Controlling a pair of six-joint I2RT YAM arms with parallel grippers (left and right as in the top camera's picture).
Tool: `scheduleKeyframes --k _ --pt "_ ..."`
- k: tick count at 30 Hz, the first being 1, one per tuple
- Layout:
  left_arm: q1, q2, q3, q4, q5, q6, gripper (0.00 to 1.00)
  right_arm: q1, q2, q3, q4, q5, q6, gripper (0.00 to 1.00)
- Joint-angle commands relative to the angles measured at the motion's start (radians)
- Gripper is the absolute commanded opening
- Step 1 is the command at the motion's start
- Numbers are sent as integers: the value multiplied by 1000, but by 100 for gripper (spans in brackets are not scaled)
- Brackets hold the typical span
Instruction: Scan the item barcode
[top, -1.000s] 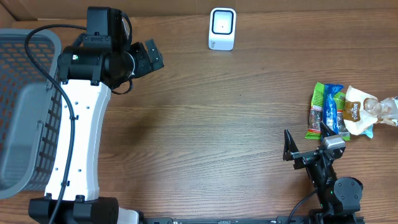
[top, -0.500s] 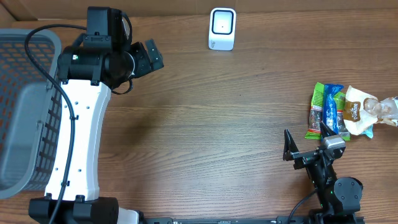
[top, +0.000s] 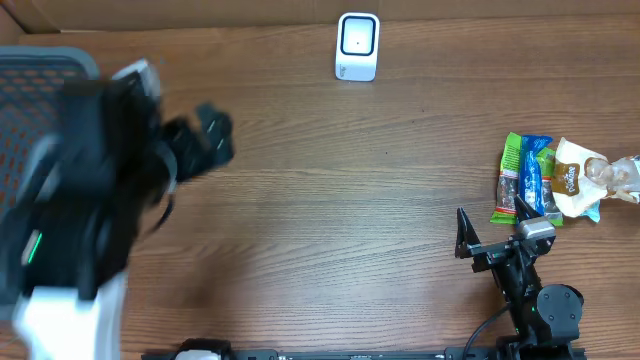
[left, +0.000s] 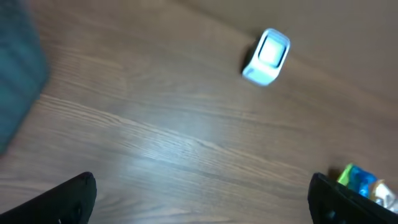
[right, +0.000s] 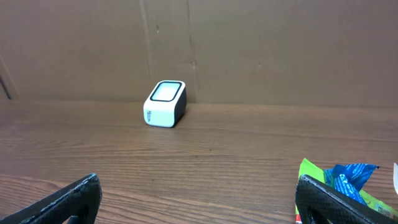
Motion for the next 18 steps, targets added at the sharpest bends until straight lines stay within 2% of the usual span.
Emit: scheduleKeyframes --k 1,5,12,16,18 --pt "51 -104 -40 -23 -14 76 100 9 -13 -10 5 6 -3 100" --pt "132 -238 -202 -11 -31 158 100 9 -13 -10 5 6 -3 100" --pt "140 -494 -590 6 -131 158 99 9 -13 -10 5 6 -3 100" --pt "139 -602 -744 16 -140 128 100 9 -13 -10 5 6 -3 100" --pt "139 -649 -799 82 -141 129 100 9 -13 -10 5 6 -3 100"
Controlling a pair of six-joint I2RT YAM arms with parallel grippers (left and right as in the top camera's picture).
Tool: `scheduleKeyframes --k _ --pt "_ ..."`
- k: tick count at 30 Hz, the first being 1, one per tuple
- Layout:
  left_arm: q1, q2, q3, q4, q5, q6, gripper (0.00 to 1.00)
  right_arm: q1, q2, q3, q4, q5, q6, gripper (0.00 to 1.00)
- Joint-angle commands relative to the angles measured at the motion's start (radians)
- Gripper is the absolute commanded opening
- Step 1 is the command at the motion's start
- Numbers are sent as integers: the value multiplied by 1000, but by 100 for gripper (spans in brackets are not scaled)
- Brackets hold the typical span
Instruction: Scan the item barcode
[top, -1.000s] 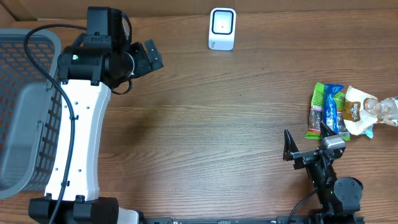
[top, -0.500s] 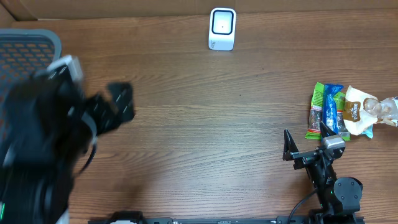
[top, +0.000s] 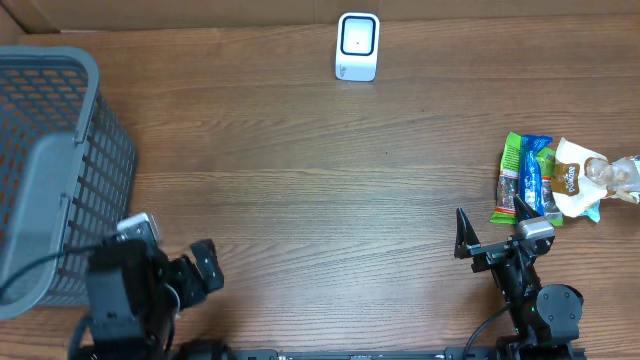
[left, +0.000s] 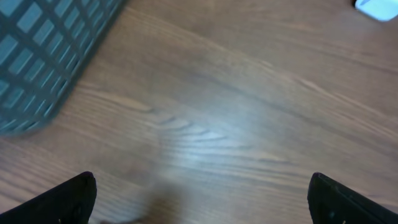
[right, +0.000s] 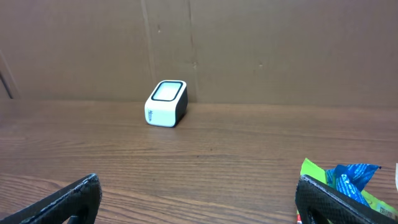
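The white barcode scanner (top: 357, 45) stands at the far edge of the table, and it also shows in the right wrist view (right: 166, 104). Several snack packets lie at the right: a green one (top: 510, 178), a blue one (top: 536, 172) and a white-brown one (top: 580, 178). My right gripper (right: 199, 180) is open and empty, low near the front, just left of the packets. My left gripper (left: 202, 177) is open and empty over bare wood at the front left (top: 205, 270), beside the basket. Only a corner of the scanner (left: 379, 5) shows in the left wrist view.
A grey mesh basket (top: 50, 150) fills the left side of the table, and its wall (left: 43, 56) is close to my left gripper. A brown cardboard wall (right: 249, 43) stands behind the scanner. Wooden tabletop (top: 330, 200) lies between the two arms.
My left arm was a large blur high over the table's left side, near the overhead camera. Now it sits low at the front left beside the basket, still open. The right arm and packets are unchanged.
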Motion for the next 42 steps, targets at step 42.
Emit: scheduleKeyframes --k 42 --pt "-115 -612 -1032 1215 46 629 99 6 -13 -10 6 6 -3 100"
